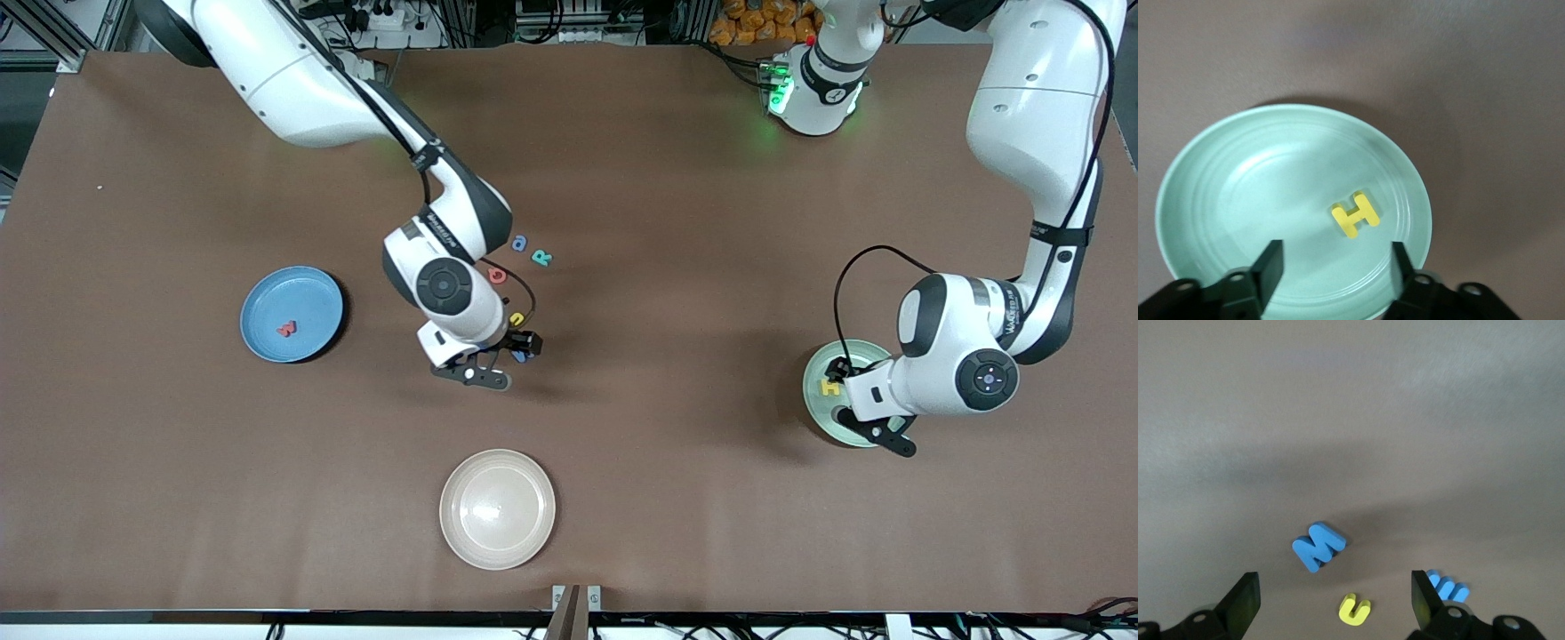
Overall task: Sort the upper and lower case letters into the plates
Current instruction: 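Place the yellow H on the green plate while the right gripper returns, then grasp the yellow U with the right gripper while the left gripper returns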
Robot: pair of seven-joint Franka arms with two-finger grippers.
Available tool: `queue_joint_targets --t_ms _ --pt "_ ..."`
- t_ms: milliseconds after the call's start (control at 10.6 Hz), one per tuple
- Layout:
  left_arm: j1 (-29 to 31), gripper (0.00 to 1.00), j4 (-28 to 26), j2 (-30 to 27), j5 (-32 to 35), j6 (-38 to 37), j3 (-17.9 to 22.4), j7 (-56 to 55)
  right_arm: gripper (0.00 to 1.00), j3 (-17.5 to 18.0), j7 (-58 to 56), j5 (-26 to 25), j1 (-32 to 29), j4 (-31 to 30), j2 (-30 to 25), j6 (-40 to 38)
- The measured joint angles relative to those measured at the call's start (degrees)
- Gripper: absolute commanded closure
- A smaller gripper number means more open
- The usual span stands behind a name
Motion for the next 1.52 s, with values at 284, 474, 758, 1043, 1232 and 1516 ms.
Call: queue_joint_targets --t_ms 284,474,758,1043,1232,1516 --pt "-2.0 0.0 0.8 -4.4 0.0 -1.3 -1.7 0.0 0.0 0.0 5.8 0.0 0.4 -0.4 1.3 0.0" --pt "-3.8 0.0 0.8 -7.9 0.0 -3.2 -4.2 -2.7 0.0 0.0 7.6 0.0 0.9 -2.1 1.6 1.5" --pt "-4.5 0.0 0.6 -9.0 -0.1 -4.6 -11.2 -13.3 0.0 0.1 10.0 0.0 1.9 -5.0 2.0 4.9" --pt "-4.5 0.0 0.6 -9.2 -0.1 -5.4 -15.5 -17.3 0.0 0.7 12.3 0.0 2.5 -5.5 2.0 5.3" --pt "-4.5 0.0 0.7 -9.5 -0.1 -5.7 -17.6 -19.6 0.0 1.0 13.0 0.0 2.5 -6.5 2.0 6.3" --pt "-4.5 0.0 0.8 -9.9 -0.1 -5.8 -20.1 -22.5 0.0 1.0 14.0 0.0 2.5 -9.2 1.8 10.8"
